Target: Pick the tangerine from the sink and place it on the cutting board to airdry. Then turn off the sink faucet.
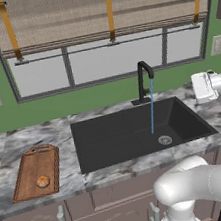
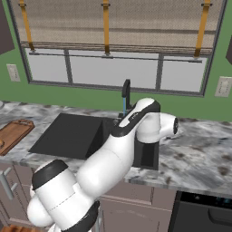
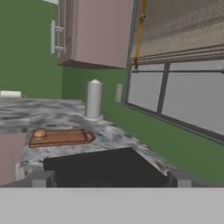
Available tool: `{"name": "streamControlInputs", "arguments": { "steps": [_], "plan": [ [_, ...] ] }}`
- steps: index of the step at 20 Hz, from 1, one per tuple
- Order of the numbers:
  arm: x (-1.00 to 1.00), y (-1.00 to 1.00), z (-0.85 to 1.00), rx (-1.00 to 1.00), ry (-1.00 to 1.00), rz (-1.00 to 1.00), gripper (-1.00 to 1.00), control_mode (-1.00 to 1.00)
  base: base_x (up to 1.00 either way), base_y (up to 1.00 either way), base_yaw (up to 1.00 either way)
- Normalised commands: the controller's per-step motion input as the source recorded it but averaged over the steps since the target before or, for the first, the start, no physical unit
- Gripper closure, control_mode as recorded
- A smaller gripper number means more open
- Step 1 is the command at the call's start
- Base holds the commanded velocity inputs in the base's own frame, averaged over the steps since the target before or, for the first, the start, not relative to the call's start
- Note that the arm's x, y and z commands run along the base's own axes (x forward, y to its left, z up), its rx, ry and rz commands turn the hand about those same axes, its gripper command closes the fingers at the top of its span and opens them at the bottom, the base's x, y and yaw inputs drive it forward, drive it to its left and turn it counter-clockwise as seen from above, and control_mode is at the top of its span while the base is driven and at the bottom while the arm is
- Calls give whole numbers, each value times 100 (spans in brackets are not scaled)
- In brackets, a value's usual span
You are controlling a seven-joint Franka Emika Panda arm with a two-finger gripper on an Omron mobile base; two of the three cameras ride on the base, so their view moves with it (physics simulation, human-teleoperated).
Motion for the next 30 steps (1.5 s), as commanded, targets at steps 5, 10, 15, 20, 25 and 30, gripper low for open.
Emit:
{"name": "streamControlInputs", "arguments": {
  "steps": [5, 10, 15, 20, 25, 30],
  "plan": [
    [20, 0, -4, 8, 0, 0, -100, -100, 0, 0, 0],
    [20, 0, 0, 8, 0, 0, -100, -100, 0, 0, 0],
    [19, 0, 0, 5, 0, 0, -100, -100, 0, 0, 0],
    [14, 0, 0, 1, 0, 1, -100, -100, 0, 0, 0],
    [8, 1, -3, 0, 0, 0, -100, -100, 0, 0, 0],
    [2, 2, -8, 0, -1, 0, -100, -100, 0, 0, 0]
  ]
}}
